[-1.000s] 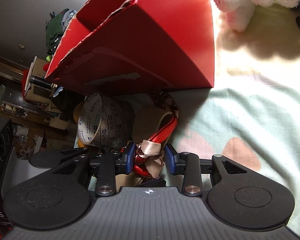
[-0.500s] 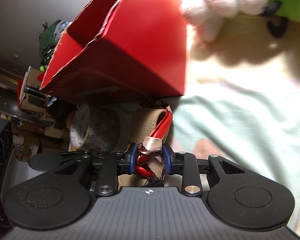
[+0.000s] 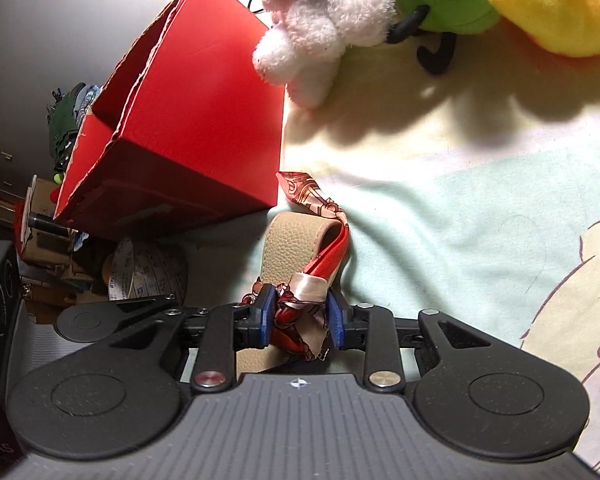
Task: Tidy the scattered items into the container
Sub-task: 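Lift the beige strap off the sheet with the right gripper, then carry the strap over the cardboard box and lower it inside, then open the right gripper to release the strap beside the gift box, then withdraw the right gripper from the cardboard box, then move the open right gripper past the box to the brown pine cone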
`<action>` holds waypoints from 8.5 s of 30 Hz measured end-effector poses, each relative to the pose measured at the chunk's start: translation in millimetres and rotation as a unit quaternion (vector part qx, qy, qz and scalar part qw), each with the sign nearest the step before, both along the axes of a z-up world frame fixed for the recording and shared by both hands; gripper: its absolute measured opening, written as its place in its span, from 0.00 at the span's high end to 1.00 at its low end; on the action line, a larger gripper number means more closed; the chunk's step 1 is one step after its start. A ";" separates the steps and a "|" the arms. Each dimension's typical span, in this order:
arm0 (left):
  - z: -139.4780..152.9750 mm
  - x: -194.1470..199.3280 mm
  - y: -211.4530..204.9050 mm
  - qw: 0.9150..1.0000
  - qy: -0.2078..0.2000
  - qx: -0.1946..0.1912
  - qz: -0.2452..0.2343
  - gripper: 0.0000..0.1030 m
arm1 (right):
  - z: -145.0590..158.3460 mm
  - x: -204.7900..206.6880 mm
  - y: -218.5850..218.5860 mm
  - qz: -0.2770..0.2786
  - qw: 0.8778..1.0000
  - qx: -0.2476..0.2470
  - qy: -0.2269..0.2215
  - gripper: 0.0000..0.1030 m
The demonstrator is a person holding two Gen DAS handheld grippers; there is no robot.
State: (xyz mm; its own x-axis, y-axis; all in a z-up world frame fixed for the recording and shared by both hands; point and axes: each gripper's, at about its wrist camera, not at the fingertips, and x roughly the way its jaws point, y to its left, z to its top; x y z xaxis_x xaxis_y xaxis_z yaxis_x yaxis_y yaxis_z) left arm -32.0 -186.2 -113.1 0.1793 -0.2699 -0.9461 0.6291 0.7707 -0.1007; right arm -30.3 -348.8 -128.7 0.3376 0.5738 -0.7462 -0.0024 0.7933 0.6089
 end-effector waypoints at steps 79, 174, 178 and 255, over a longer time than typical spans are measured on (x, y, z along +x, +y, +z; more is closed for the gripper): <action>42.8 201.3 128.1 0.997 0.011 -0.016 0.077 0.54 | 78.1 177.5 195.0 0.107 0.986 -0.075 -0.105 0.70; 42.0 209.8 120.1 0.986 -0.082 0.025 0.141 0.36 | 64.0 169.0 173.7 -0.018 0.990 -0.101 -0.102 0.79; 42.8 209.0 119.7 0.986 -0.086 0.028 0.140 0.36 | 65.3 167.8 177.1 -0.023 0.987 -0.123 -0.101 0.79; 113.1 49.8 193.9 0.943 -0.192 0.033 0.270 0.15 | 112.9 6.8 167.4 0.032 0.963 -0.054 -0.263 0.68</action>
State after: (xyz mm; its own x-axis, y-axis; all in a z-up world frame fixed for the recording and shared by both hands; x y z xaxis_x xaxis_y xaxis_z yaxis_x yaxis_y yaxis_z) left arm 17.8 7.6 0.0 0.6071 0.0158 -0.7945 0.1229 0.9859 0.1135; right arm -23.5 -181.3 -15.8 0.6522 0.5344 -0.5375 -0.3387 0.8399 0.4241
